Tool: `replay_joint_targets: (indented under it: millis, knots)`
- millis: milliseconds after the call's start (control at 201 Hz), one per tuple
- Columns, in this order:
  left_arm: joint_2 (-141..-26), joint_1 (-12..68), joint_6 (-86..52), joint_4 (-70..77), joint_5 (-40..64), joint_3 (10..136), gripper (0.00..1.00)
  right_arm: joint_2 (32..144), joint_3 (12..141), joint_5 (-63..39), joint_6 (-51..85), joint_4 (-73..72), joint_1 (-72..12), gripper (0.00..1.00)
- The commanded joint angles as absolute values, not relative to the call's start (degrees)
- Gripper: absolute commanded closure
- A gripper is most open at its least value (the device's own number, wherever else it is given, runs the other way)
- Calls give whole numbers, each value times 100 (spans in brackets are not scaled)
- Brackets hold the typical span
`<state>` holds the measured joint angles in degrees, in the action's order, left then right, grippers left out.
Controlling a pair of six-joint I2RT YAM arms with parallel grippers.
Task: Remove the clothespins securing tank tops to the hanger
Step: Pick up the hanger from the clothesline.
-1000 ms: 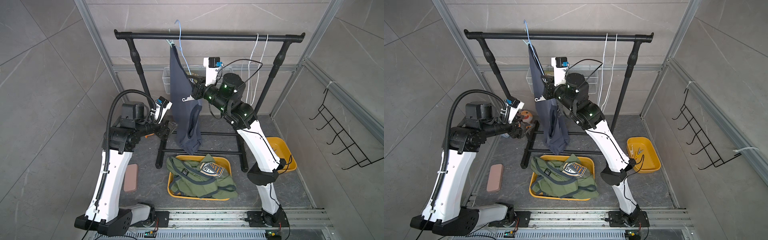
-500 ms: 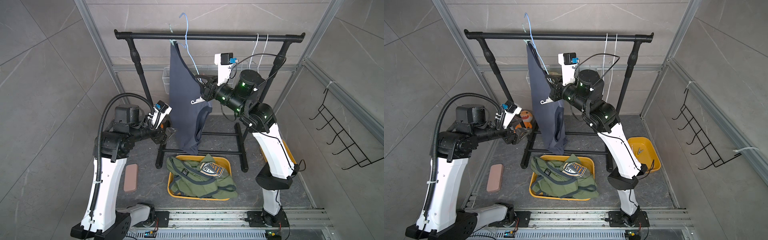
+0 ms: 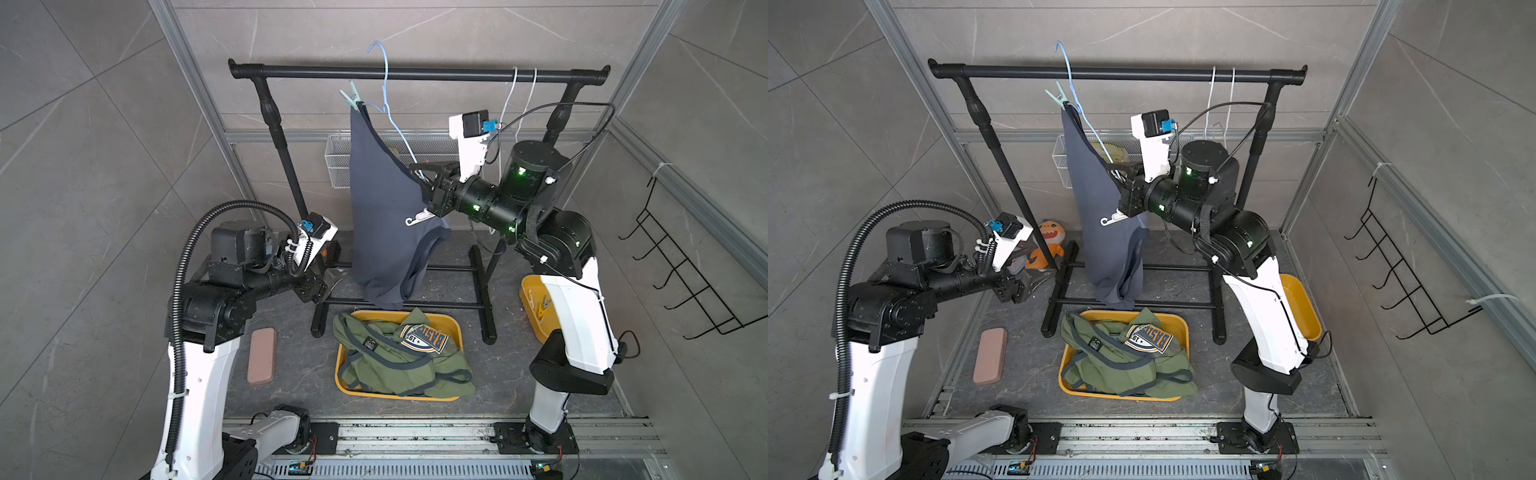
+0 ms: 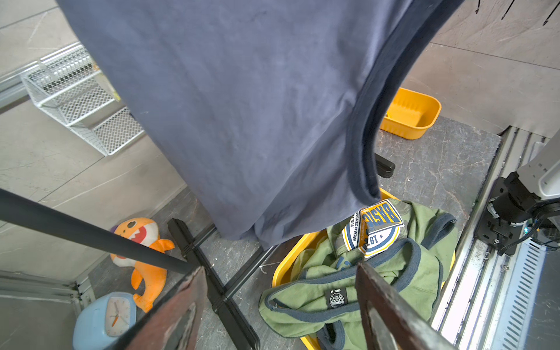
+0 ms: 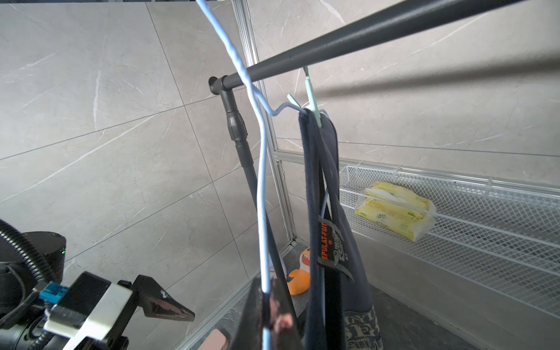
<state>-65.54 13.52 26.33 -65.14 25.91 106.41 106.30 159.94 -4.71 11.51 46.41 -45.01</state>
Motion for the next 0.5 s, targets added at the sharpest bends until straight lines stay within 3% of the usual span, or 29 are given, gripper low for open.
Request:
replay_joint_targets:
  millis: [0, 498]
  knots:
    - [-6413, 1367, 2814, -6564, 2460, 10502, 18, 10333, 16060, -683, 928, 4743, -4504, 100]
    - [-6503, 1223, 2574, -6090, 2518, 10060, 7, 9483, 16102, -967, 863, 4980, -4501, 100]
